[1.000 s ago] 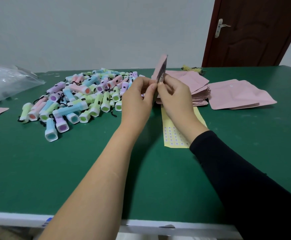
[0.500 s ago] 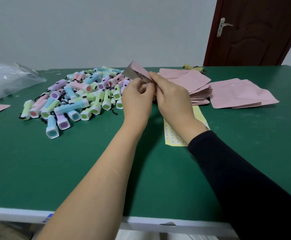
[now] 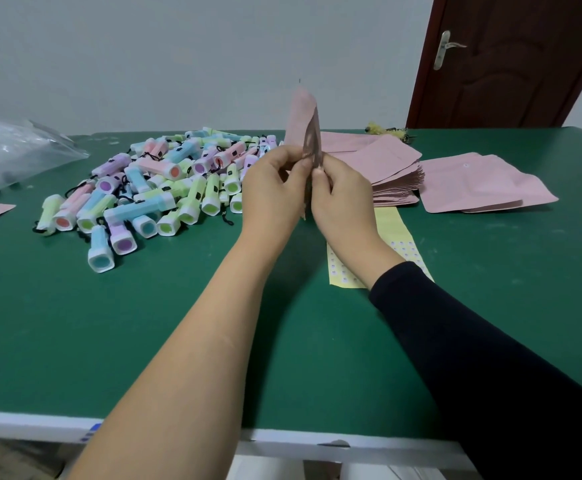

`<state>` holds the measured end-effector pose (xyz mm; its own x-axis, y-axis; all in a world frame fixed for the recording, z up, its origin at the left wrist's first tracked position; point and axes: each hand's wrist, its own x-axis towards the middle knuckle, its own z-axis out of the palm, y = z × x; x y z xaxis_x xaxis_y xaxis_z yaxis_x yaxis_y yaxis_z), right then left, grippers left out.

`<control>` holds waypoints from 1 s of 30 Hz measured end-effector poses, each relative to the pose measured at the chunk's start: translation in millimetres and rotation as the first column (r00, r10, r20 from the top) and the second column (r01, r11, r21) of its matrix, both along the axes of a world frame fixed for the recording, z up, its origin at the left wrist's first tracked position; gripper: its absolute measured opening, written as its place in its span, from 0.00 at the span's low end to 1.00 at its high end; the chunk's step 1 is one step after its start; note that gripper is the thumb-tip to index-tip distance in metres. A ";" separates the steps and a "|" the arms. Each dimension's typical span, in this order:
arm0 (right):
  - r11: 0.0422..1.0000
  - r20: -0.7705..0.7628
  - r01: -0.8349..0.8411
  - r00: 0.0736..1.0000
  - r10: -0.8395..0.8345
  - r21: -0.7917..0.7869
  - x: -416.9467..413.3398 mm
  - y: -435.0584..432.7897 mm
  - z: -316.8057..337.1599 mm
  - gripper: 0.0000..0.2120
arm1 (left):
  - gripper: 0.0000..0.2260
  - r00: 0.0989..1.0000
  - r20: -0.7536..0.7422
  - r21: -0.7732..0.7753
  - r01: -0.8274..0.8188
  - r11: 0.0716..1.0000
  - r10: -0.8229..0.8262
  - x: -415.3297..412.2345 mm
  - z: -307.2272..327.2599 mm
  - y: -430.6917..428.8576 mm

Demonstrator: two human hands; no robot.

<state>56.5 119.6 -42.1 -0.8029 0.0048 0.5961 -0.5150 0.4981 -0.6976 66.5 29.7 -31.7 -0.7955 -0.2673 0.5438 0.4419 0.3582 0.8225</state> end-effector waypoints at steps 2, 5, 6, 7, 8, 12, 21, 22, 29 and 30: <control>0.997 -0.006 0.027 1.000 -0.027 0.079 -0.9 0.4 0.3 0.13 | 0.07 1.000 0.000 -0.056 -0.019 0.998 0.019 -0.4 0.1 -1.3; 0.976 -0.038 0.087 0.996 -0.081 0.201 0.0 2.7 1.0 0.13 | 0.07 0.999 0.011 -0.135 -0.050 0.990 0.052 -0.7 -0.6 -1.0; 0.965 -0.055 0.104 0.994 -0.094 0.239 0.1 4.0 1.3 0.13 | 0.07 0.998 0.021 -0.138 -0.052 0.989 0.055 -1.3 -0.9 -1.2; 0.954 -0.074 0.120 0.992 -0.103 0.273 -0.1 5.4 1.6 0.13 | 0.07 0.997 0.033 -0.140 -0.058 0.988 0.063 -2.4 -1.1 -1.7; 0.942 -0.095 0.133 0.990 -0.109 0.308 -0.5 6.8 2.5 0.13 | 0.07 0.996 0.051 -0.145 -0.062 0.987 0.070 -3.3 -1.3 -2.2; 0.926 -0.094 0.132 0.990 -0.105 0.354 -1.0 7.1 4.8 0.13 | 0.08 0.993 0.096 -0.137 -0.051 0.989 0.064 -3.4 -1.1 -3.2; 0.966 -0.130 0.096 0.989 -0.066 0.239 3.5 1.5 10.8 0.15 | 0.09 0.997 0.059 0.163 0.028 0.986 -0.038 0.5 2.7 -0.1; 0.969 -0.117 0.088 0.991 -0.062 0.230 3.0 1.2 10.3 0.14 | 0.08 0.999 0.043 0.129 0.011 0.992 -0.017 0.8 1.9 1.2; 0.987 0.021 0.085 0.996 -0.089 0.139 -1.5 6.8 6.2 0.09 | 0.04 0.995 -0.036 -0.256 -0.099 0.962 0.093 -2.5 -4.3 -1.6; 0.989 0.032 0.081 0.996 -0.085 0.120 -1.7 7.1 6.2 0.10 | 0.04 0.995 -0.034 -0.258 -0.102 0.961 0.097 -2.9 -3.6 -3.0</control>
<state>54.8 126.7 -35.9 -0.8239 0.0034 0.5667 -0.4436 0.6184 -0.6487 63.6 26.7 -35.3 -0.7600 -0.1921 0.6208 0.4090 0.6010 0.6867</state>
